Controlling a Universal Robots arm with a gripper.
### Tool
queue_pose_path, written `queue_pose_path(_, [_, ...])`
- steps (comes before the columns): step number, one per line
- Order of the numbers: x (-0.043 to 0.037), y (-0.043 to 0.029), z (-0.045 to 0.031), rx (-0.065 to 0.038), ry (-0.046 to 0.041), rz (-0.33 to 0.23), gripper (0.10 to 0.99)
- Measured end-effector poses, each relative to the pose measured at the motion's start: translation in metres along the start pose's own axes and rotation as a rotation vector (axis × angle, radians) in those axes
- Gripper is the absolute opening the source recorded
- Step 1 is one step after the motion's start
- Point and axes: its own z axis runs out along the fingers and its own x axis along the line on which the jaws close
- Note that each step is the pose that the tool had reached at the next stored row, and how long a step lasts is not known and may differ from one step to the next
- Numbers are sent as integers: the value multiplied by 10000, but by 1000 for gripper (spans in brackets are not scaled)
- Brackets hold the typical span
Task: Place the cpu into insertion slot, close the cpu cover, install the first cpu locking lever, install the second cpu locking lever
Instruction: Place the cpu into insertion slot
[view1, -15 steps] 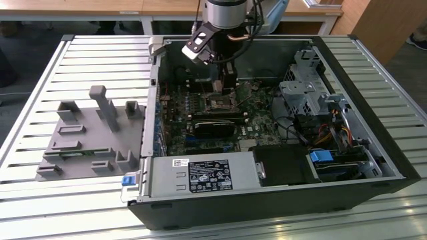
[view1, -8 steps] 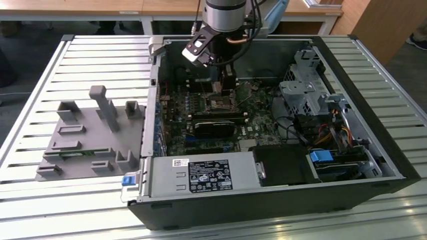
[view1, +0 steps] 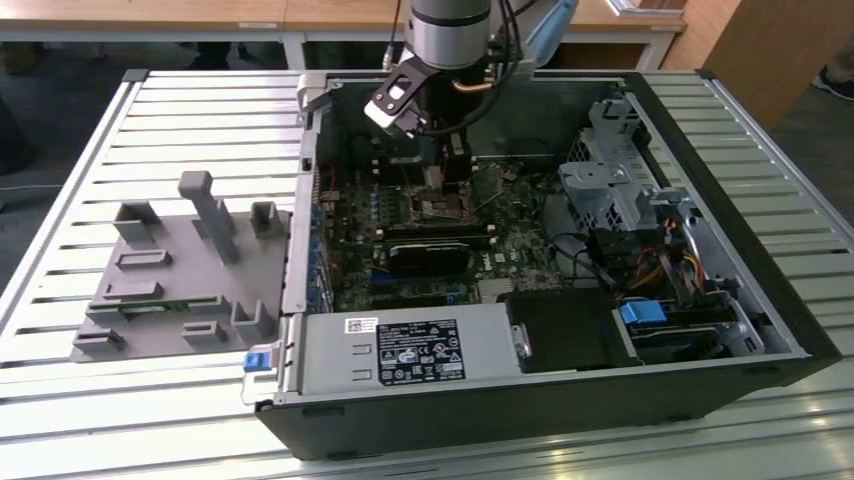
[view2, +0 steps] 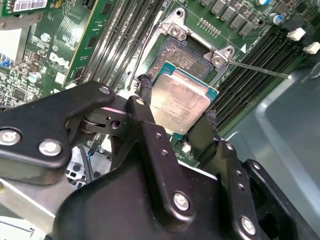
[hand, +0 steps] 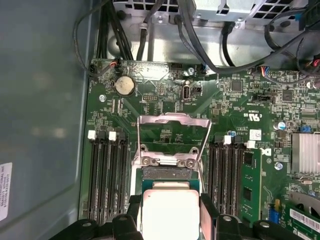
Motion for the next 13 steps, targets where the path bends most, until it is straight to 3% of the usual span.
queue_pose_path(13, [3,-8,81,1,-5,73,545])
